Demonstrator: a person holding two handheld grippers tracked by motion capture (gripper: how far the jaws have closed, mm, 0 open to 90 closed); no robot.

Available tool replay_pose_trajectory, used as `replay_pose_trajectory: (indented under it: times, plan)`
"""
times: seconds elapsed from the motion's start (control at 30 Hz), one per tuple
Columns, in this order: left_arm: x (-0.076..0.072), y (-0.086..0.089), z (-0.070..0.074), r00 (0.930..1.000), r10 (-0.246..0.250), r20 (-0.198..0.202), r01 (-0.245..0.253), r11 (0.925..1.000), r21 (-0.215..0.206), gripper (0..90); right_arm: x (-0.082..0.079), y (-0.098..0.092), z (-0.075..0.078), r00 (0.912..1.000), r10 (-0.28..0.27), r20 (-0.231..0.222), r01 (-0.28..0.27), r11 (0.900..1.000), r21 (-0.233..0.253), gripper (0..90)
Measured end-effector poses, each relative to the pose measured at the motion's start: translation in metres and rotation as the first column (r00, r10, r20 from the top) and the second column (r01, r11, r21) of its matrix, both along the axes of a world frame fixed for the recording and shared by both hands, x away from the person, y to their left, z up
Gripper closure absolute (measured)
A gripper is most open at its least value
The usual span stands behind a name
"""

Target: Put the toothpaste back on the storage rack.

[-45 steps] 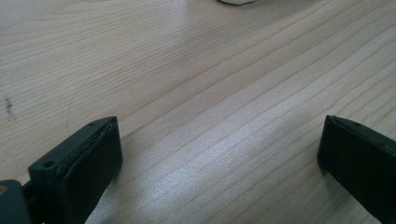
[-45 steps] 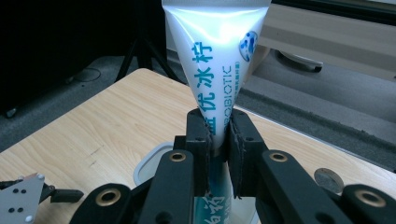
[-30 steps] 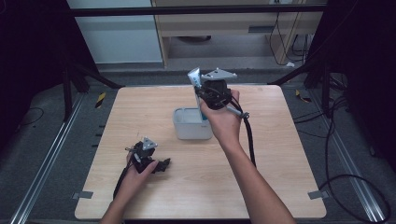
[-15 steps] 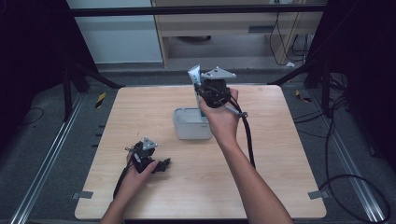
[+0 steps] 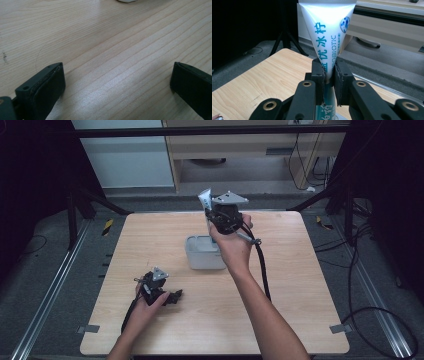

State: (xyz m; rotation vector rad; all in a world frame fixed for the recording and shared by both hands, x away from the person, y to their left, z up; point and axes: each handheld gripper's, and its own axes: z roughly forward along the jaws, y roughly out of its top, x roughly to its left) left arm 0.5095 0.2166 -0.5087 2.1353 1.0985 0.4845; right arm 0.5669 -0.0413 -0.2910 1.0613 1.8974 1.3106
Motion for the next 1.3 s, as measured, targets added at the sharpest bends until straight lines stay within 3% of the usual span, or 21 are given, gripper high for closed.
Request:
replay_pose_trajectory:
  times: [0.83, 1.3]
  plan:
    - [0.0, 0.0, 0.0, 1.0, 0.0, 0.0, 0.0, 1.0, -0.002, 0.0, 0.009, 0.01, -0.01, 0.9997, 0.002, 0.025, -0.002, 1.0, 0.019, 79.7]
    - [0.0, 0.0, 0.0, 1.0, 0.0, 0.0, 0.0, 1.0, -0.002, 0.0, 0.015, 0.013, -0.019, 0.9998, -0.004, 0.017, 0.004, 1.0, 0.02, 79.7]
